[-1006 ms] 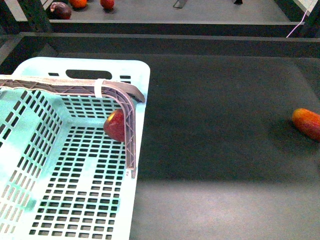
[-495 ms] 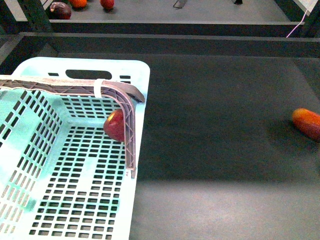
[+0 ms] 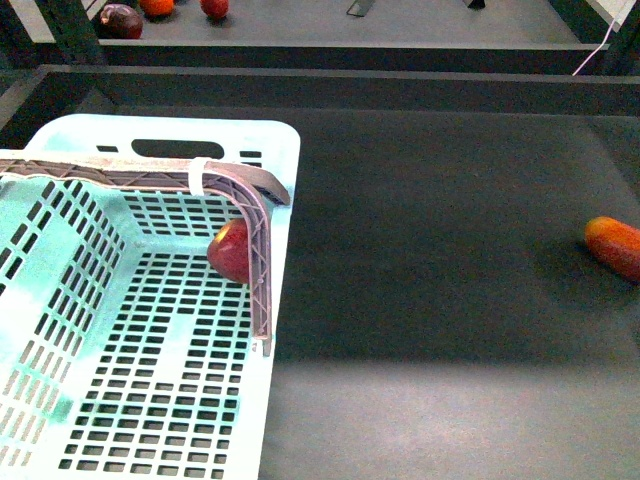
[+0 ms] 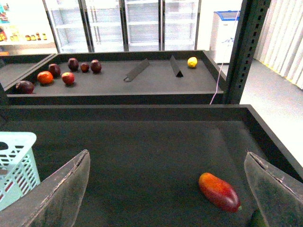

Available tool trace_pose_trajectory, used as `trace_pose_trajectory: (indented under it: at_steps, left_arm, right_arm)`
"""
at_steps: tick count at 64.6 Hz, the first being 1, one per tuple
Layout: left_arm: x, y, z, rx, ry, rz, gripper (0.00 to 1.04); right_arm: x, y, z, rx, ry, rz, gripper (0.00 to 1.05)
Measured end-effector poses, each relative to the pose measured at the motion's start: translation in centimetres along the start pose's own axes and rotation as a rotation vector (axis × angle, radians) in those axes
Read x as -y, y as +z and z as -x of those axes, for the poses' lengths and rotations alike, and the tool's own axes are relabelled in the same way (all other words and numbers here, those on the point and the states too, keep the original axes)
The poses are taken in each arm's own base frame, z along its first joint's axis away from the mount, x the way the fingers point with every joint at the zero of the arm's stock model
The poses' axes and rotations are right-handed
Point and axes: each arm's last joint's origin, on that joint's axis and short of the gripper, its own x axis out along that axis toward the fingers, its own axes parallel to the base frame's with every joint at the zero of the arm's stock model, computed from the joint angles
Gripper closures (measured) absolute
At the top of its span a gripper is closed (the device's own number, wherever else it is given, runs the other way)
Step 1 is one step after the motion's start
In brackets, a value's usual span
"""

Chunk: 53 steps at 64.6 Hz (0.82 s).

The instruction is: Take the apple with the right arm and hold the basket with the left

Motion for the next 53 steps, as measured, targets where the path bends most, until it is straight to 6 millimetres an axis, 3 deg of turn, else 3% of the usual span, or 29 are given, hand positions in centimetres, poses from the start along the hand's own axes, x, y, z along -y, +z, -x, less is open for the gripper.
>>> trace_pose_trajectory:
  at_steps: [18,35,44,53]
  left_arm:
    - [0.00,0.01,0.00,0.000,0.000,0.000,0.98]
    - [0.00,0.01,0.00,0.000,0.000,0.000,0.45]
    - [0.00,0.01,0.00,0.000,0.000,0.000,0.09]
    - [0.00,0.00,0.00,0.000,0.000,-0.002,0.07]
  right_arm:
    - [0.00,0.00,0.00,0.000,0.000,0.000,0.09]
    - [0.00,0.00,0.00,0.000,0.000,0.000,0.09]
    - [0.00,0.00,0.00,0.000,0.000,0.000,0.09]
    - [0.00,0.00,0.00,0.000,0.000,0.000,0.09]
